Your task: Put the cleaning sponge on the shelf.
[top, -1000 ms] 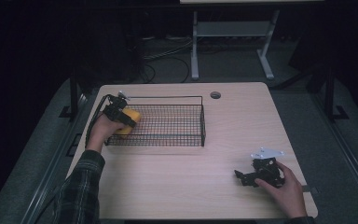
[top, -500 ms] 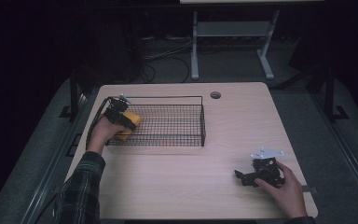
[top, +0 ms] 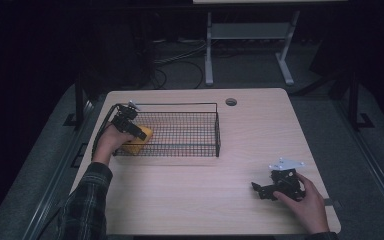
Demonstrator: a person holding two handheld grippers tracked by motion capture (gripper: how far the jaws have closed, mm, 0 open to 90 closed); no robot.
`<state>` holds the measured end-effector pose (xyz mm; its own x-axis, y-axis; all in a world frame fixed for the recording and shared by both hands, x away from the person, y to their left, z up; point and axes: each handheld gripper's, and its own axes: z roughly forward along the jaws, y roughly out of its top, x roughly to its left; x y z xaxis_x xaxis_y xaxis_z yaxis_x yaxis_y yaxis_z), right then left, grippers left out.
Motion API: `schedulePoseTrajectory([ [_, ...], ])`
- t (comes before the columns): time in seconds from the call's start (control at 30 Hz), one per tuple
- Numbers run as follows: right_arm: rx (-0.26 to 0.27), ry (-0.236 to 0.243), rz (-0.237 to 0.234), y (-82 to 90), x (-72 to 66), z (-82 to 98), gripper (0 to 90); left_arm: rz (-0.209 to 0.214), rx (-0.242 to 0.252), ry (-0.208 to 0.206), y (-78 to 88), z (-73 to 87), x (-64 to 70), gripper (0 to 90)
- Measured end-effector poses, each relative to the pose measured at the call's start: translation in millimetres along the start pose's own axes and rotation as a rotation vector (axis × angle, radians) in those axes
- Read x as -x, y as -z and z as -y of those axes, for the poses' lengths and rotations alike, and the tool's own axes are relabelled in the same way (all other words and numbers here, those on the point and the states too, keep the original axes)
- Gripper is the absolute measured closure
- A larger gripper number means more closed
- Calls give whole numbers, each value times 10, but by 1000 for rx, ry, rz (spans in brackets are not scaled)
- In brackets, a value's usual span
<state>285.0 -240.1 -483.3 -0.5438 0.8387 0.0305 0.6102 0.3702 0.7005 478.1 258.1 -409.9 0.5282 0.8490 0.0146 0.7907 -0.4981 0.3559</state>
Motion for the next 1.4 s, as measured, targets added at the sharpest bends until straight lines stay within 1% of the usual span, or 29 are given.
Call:
schedulePoseTrajectory([
  [0.2,0,0,0,0,0,0,3,-5,38,5,136,-11,-5,176],
  [0.4,0,-1,0,0,-1,0,3,10,77,3,284,-18,30,177],
  [0.53,-1,-1,0,0,-1,0,3,12,87,-9,353,-15,66,177],
  [0.7,-1,-2,0,1,-1,0,4,23,102,-13,440,-5,107,177],
  [0.83,-1,-1,1,1,-1,0,4,25,114,-29,513,18,149,177],
  [1.0,-1,-2,1,1,-1,0,3,38,137,-32,594,84,198,177],
  [1.07,-1,-2,1,1,-1,0,4,40,144,-37,628,117,217,177],
  [1.23,-1,-2,1,1,-2,0,3,39,168,-33,691,214,257,177],
  [1.4,-1,-2,1,1,-2,0,4,36,189,-38,761,328,310,177],
])
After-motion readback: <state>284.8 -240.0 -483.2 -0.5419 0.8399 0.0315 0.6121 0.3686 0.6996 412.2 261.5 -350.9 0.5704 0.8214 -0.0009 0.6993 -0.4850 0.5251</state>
